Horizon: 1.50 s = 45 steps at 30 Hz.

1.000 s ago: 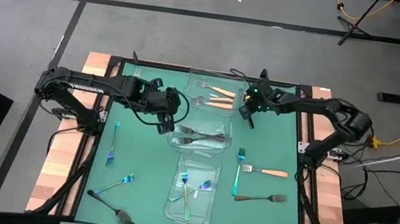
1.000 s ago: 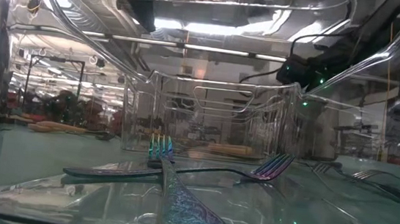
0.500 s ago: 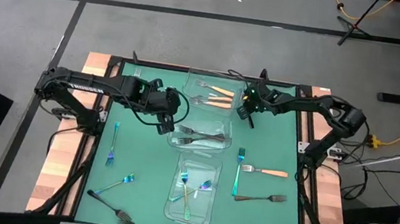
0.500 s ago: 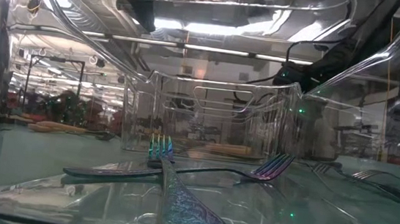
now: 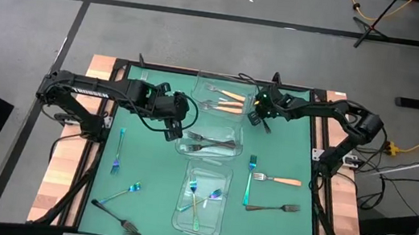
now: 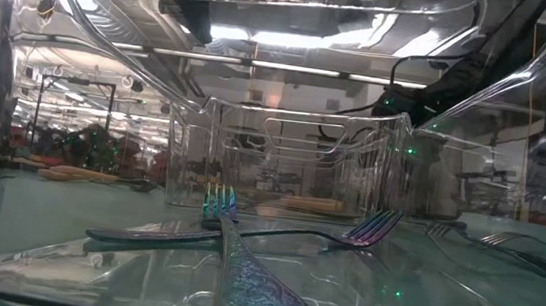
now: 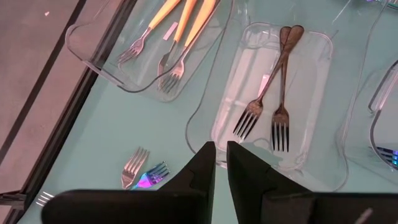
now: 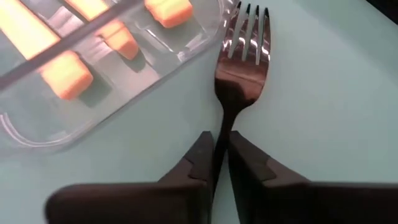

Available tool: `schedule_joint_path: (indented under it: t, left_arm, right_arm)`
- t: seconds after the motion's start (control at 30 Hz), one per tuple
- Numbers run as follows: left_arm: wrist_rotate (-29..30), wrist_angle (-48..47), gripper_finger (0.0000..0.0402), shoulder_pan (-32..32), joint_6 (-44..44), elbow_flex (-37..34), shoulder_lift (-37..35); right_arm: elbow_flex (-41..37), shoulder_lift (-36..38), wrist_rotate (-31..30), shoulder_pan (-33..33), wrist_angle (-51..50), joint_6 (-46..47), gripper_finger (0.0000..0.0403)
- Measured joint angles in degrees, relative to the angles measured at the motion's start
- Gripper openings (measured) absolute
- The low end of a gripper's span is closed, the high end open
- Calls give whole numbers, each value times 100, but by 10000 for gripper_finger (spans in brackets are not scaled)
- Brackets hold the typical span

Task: Sort silverware by color (type)
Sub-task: Put the black fork into the middle transparent bin

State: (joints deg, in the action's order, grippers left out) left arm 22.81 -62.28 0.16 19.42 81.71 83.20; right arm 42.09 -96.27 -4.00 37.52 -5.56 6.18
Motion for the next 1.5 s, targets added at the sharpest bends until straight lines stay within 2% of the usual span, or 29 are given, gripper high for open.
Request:
schedule_joint_path:
  t: [0.13, 0.4, 0.67, 0.87, 1.07, 1.17, 1.33, 1.5]
  left_arm:
    - [0, 0, 33, 0, 2, 0, 0]
    - [0, 0, 33, 0, 2, 0, 0]
    - [0, 0, 33, 0, 5, 0, 0]
    - [0, 0, 33, 0, 9, 0, 2]
    - [0, 0, 33, 0, 118, 0, 2]
    - [0, 0, 34, -3, 142, 0, 2]
    - [-1, 0, 34, -48, 144, 0, 2]
    - [0, 0, 34, -113, 151, 0, 2]
  right_arm:
    - [-2, -4, -14, 0, -3, 6, 4]
    - [-5, 50, -25, 0, -31, 23, 2]
    - [-40, 430, -172, 2, -271, -16, 2]
    - [179, 781, -729, 2, -1082, -68, 1]
    - [538, 1201, -757, 2, -1677, -185, 1]
    - [759, 1436, -629, -2, -1859, -203, 1]
    - [983, 1784, 209, -42, -1795, -203, 1]
    - [1099, 1993, 519, -515, -1605, -200, 1]
